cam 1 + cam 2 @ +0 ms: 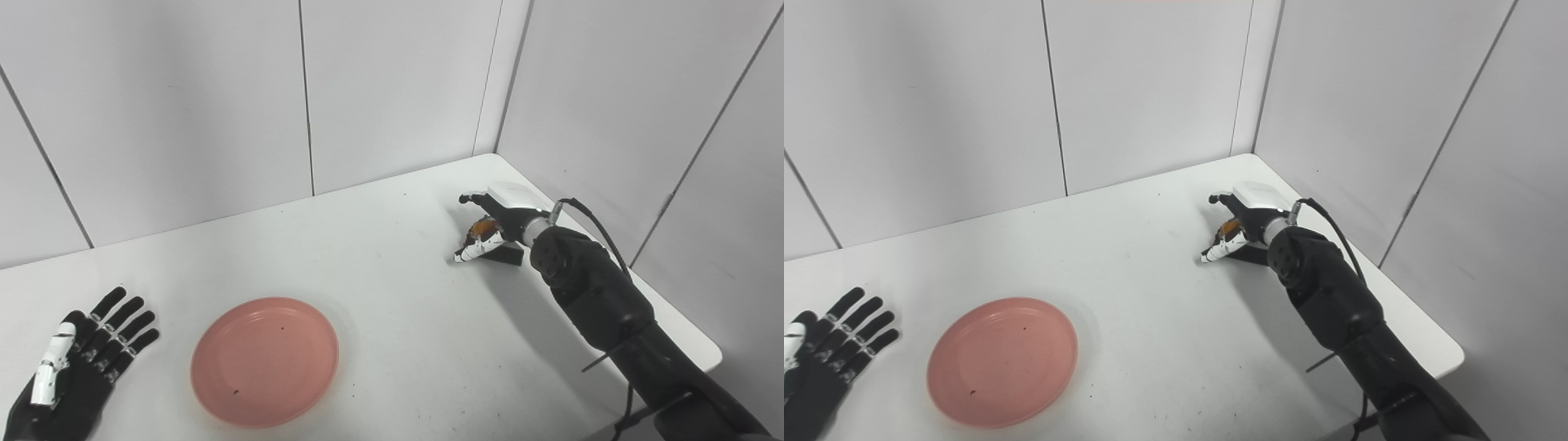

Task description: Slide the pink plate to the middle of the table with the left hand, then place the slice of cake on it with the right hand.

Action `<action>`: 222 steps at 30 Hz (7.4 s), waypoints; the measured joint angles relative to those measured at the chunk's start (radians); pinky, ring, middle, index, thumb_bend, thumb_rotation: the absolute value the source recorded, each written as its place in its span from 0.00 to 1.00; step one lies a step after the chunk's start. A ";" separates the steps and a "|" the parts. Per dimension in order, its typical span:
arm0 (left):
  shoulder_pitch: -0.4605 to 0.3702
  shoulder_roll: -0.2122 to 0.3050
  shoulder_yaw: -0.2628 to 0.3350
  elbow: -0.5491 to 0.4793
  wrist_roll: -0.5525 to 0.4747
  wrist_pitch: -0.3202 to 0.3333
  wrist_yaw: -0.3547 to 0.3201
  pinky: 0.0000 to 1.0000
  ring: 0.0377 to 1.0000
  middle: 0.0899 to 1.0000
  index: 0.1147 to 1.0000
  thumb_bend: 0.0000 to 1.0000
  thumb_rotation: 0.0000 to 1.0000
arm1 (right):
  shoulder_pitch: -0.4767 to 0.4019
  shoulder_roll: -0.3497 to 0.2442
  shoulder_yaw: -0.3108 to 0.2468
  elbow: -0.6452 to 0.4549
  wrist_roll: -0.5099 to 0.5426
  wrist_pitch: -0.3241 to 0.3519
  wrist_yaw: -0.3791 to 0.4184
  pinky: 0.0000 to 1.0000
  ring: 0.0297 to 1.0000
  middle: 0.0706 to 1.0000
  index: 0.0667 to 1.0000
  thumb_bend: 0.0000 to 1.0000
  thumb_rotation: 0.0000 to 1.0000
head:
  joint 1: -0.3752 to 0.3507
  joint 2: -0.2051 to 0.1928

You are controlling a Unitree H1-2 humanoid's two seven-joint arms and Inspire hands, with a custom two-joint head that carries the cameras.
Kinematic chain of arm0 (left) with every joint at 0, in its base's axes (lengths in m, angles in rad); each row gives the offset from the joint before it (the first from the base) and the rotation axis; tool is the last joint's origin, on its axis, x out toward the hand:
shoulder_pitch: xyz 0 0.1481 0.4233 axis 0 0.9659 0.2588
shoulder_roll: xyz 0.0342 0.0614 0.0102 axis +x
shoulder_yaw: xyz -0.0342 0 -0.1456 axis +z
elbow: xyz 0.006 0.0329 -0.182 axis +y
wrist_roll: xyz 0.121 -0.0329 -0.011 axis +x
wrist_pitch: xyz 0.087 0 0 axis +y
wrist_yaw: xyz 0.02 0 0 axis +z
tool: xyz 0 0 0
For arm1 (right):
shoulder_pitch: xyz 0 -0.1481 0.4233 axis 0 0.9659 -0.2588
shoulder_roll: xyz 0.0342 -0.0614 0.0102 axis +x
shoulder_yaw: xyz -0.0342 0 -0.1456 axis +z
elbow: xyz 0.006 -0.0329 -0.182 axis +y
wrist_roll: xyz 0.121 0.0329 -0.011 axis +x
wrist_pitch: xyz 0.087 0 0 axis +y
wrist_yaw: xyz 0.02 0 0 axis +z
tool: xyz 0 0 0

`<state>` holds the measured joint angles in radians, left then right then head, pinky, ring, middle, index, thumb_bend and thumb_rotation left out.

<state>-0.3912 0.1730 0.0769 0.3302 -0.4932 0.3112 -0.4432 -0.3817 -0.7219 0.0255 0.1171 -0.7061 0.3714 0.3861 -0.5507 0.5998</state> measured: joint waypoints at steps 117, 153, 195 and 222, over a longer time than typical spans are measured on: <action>0.028 -0.242 -0.167 -0.140 0.252 0.024 0.256 0.88 0.89 0.89 0.89 0.37 1.00 | -0.257 0.269 0.292 -0.343 0.116 0.008 0.256 0.35 0.40 0.39 0.51 0.51 0.00 | 0.627 0.109; 0.029 -0.241 -0.164 -0.179 0.263 0.088 0.259 0.88 0.89 0.90 0.90 0.36 1.00 | -0.147 0.372 0.444 -0.229 0.053 -0.058 0.211 0.33 0.38 0.37 0.50 0.52 0.00 | 0.589 0.147; 0.030 -0.238 -0.163 -0.180 0.262 0.091 0.256 0.89 0.89 0.90 0.90 0.35 1.00 | -0.177 0.358 0.417 -0.533 -0.253 0.011 0.546 0.59 0.76 0.88 0.95 1.00 0.69 | 0.558 0.126; 0.189 -0.229 -0.155 -0.251 0.418 -0.193 0.341 0.93 0.93 0.95 0.95 0.44 1.00 | 0.268 0.659 -0.041 -0.239 0.550 -0.373 -0.273 1.00 1.00 1.00 1.00 0.84 1.00 | 0.548 0.092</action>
<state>-0.2017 -0.0561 -0.0781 0.0792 -0.0754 0.1179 -0.1020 -0.1132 -0.0629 -0.0159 -0.1218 -0.1564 -0.0020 0.1133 -0.0031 0.6918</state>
